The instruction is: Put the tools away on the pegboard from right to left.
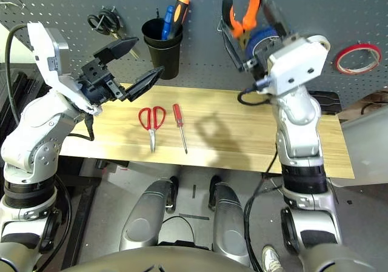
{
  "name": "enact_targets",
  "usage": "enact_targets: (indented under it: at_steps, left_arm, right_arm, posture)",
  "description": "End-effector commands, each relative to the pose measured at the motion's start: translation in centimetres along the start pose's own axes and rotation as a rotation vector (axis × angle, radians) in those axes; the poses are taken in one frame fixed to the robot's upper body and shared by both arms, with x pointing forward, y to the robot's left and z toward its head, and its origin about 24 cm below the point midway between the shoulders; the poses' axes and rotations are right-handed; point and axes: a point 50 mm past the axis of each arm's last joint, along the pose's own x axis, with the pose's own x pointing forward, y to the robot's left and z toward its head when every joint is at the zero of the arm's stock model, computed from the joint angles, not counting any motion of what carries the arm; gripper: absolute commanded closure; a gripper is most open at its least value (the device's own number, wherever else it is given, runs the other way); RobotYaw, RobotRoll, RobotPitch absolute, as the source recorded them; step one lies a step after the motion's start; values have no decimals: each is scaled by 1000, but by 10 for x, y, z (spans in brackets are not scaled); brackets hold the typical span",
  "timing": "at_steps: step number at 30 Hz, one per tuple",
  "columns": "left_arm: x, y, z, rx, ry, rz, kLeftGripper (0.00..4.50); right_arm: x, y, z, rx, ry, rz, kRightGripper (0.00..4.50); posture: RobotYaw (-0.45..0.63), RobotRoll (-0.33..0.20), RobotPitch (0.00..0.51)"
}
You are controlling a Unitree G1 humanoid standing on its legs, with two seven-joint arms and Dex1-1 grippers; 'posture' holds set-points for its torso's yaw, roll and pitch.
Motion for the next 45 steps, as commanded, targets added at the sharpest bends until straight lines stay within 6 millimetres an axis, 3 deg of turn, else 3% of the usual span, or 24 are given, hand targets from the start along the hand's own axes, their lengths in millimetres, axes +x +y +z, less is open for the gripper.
enact_targets:
  at_steps: [1, 8, 13, 24, 41, 42, 45]
  left_arm:
    - [2, -3, -2, 8, 8, -22, 0]
    - [4, -4, -2, 12, 8, -25, 0]
    - [4, -4, -2, 14, 9, -22, 0]
    - [2, -1, -4, 27, 31, 7, 0]
    - [2, 0, -8, 37, 56, 13, 0]
    - [2, 0, -8, 37, 57, 13, 0]
    - [2, 1, -10, 39, 62, 13, 0]
  right_arm:
    - [15, 0, -3, 21, -6, -48, 1342]
    - [40, -2, -26, 74, 31, -138, 1342]
    - [46, 2, -42, 113, 84, -174, 1342]
    - [33, 8, -80, 190, 262, -243, 1342]
    - [21, 26, -90, 190, 296, -176, 1342]
    - [21, 26, -89, 184, 284, -167, 612]
    - [21, 27, -83, 166, 241, -145, 45]
  posture:
    - [217, 0, 233]
    - [234, 0, 237]
    - [243, 0, 239]
    - [255, 0, 248]
    - [252, 0, 249]
    - [252, 0, 249]
    - [252, 0, 247]
